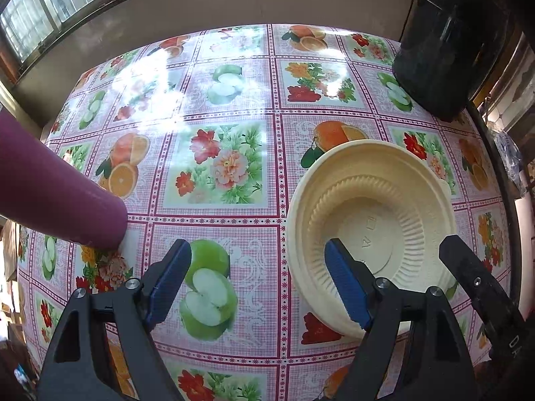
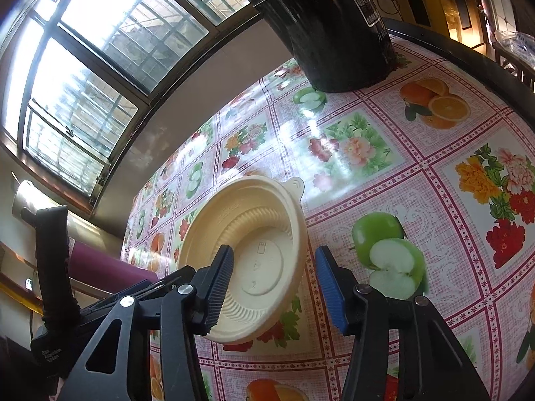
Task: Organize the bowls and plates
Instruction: 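Grasp the rim of the beige plastic bowl with the left gripper, then carry the beige bowl onto the stack and open the left gripper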
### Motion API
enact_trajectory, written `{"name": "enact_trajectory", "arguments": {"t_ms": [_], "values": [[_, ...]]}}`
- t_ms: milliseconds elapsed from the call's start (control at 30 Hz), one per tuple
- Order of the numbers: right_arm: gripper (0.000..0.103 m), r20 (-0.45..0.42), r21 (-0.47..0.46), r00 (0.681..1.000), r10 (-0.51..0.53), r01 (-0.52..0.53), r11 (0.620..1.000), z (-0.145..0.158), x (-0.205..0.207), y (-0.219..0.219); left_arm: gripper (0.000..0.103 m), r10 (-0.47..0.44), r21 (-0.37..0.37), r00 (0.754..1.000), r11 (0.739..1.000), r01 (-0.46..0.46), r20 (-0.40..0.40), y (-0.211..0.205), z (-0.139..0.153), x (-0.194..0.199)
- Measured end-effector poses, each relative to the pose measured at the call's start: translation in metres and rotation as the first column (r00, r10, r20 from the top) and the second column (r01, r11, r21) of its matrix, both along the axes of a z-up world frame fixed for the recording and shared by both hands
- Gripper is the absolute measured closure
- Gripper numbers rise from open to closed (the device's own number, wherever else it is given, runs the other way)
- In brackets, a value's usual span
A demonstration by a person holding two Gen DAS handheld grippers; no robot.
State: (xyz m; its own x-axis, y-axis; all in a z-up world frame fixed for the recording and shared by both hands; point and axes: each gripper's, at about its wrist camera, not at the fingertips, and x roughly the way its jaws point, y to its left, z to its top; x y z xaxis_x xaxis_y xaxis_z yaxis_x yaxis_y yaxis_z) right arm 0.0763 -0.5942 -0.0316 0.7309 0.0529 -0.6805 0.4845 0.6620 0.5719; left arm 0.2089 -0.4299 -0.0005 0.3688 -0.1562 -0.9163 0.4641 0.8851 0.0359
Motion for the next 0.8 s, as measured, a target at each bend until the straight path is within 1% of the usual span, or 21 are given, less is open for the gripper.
{"name": "enact_trajectory", "arguments": {"t_ms": [67,100,133,233,367,433,467,500,633,800], "values": [[0.054,-0.002,0.004,1.0,0.0,0.0,1.0,-0.002,0.0,0.0,0.021,-0.004,-0.012,1.0,1.0,0.004,-0.003,0.0,0.0,-0.001],[0.055,-0.001,0.006,1.0,-0.002,0.002,1.0,-0.002,0.0,-0.001,0.025,-0.005,-0.017,1.0,1.0,0.006,0.003,0.0,0.0,-0.002],[0.055,-0.001,0.006,1.0,-0.007,0.007,1.0,-0.003,0.0,-0.001,0.035,-0.009,-0.02,1.0,1.0,0.009,0.009,0.0,0.001,-0.002],[0.061,-0.002,0.008,1.0,-0.011,0.011,1.0,-0.004,-0.001,-0.002,0.05,-0.011,-0.023,1.0,1.0,0.011,0.001,-0.001,-0.001,-0.002],[0.072,-0.009,0.022,1.0,-0.006,0.006,1.0,-0.007,0.0,-0.002,0.063,-0.023,-0.027,1.0,0.999,0.022,-0.02,-0.003,-0.005,-0.001],[0.078,-0.017,0.024,1.0,-0.01,0.011,1.0,-0.009,0.0,-0.002,0.075,-0.031,-0.032,0.999,0.999,0.03,-0.03,-0.005,-0.007,-0.002],[0.084,-0.02,0.026,1.0,-0.009,0.009,1.0,-0.01,0.001,-0.002,0.076,-0.035,-0.031,0.999,0.999,0.034,-0.033,-0.005,-0.007,-0.002],[0.09,-0.023,0.025,1.0,-0.008,0.008,1.0,-0.01,0.001,-0.002,0.08,-0.038,-0.029,0.999,0.999,0.037,-0.034,-0.006,-0.008,-0.003],[0.091,-0.027,0.018,1.0,-0.015,0.016,1.0,-0.011,0.0,0.0,0.089,-0.049,-0.05,0.998,0.998,0.047,-0.049,-0.006,-0.008,-0.004],[0.091,-0.035,0.014,0.999,-0.012,0.012,1.0,-0.01,0.0,0.002,0.089,-0.047,-0.061,0.997,0.997,0.043,-0.057,-0.001,-0.008,-0.007]]}}
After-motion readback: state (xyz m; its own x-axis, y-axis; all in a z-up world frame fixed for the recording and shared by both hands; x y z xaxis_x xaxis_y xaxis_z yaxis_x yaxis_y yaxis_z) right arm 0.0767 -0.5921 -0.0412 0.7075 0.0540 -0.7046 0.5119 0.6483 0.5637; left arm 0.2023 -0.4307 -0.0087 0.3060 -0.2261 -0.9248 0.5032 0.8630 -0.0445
